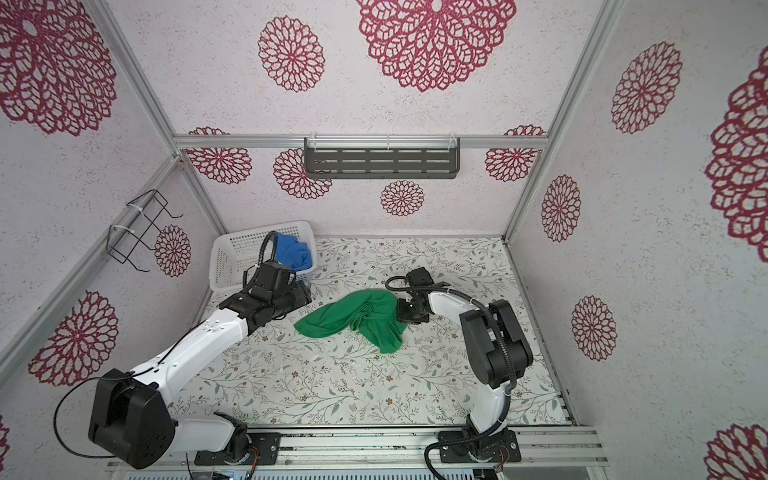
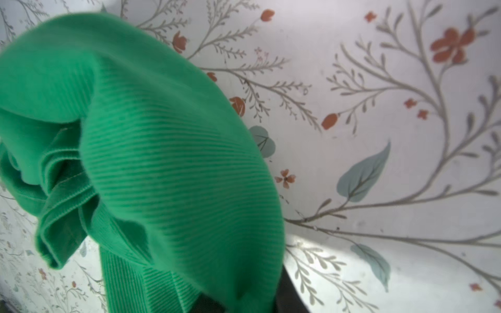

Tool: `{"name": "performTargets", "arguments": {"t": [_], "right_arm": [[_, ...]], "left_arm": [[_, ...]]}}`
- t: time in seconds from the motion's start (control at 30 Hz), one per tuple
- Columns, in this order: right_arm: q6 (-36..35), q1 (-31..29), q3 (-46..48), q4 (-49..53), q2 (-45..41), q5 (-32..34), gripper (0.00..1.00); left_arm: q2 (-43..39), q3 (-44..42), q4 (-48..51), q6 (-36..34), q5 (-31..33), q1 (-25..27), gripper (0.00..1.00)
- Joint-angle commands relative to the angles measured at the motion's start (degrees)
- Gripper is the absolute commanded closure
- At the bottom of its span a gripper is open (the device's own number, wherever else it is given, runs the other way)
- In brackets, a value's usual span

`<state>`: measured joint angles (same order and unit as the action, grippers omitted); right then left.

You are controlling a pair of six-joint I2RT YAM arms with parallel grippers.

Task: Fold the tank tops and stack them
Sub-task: 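Grasp the tank top hem with the right gripper while the left gripper holds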

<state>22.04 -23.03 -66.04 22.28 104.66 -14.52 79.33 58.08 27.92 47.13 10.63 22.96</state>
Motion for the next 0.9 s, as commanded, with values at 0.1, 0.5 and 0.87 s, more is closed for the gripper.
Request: {"name": "performTargets", "arguments": {"t": [0.1, 0.5, 0.87], "right_arm": [[-1.3, 0.1, -4.6, 5.3, 1.9, 2.0, 0.87], [-4.5, 0.1, -12.4, 11.8, 2.7, 2.7, 0.87], [-14.3, 1.6, -28.7, 22.8, 10.0, 9.4, 1.00]], "left_arm": [[-2.4, -12.1, -2.2, 7.1, 8.3, -1.6, 0.35], [15.1, -13.1, -20.1, 2.7, -11.4, -11.7, 0.42], [19.8, -5.5, -10.9, -3.8, -25.1, -12.5, 1.00]]}}
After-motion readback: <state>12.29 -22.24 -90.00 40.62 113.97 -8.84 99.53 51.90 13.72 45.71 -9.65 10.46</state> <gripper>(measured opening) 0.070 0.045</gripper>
